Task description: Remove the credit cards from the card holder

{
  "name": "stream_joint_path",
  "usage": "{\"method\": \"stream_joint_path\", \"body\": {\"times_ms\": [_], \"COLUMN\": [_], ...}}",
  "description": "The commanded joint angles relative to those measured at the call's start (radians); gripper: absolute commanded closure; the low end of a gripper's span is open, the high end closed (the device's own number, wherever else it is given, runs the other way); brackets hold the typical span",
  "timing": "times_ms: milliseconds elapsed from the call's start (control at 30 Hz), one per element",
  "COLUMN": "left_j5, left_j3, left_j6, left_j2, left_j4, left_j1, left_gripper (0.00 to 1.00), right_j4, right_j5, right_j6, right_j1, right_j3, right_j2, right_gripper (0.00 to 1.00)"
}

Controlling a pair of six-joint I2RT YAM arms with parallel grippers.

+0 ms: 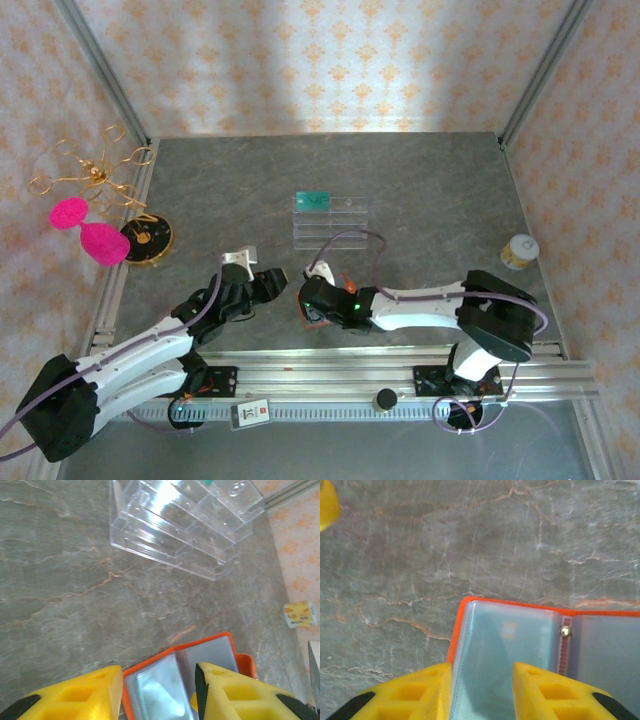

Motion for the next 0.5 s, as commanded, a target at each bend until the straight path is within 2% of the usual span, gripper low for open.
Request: {"method": "stream_joint_path", "body": {"times_ms": [0,267,367,467], "left_j5": [-0.011,0.044,0.074,0.103], "left_j3": [-0.012,-0.025,-0.027,-0.028], "left_j6": [0.027,0.033,0.038,0.043], "left_j2": [0.001,0.045,0.055,0.065], "left_j4": [-0.036,0.031,0.047,0.059], "left_j1": [0.017,0.024,0.024,0.024], "left_gripper": [0.58,0.58,0.59,0.60], "right_j4": [-0.097,-0.162,-0.168,-0.128], "right_j5": [0.046,0.082,0.092,0.088], "right_j6": [-0.001,0.061,0.082,0.104], "right_j1": [0.022,0.035,0.037,0.036], "right_j3": [0.035,0.065,0.074,0.061], "right_j2": [0.045,0.154,0.174,0.142], "right_gripper": [0.64,0.67,0.86,0.97]}}
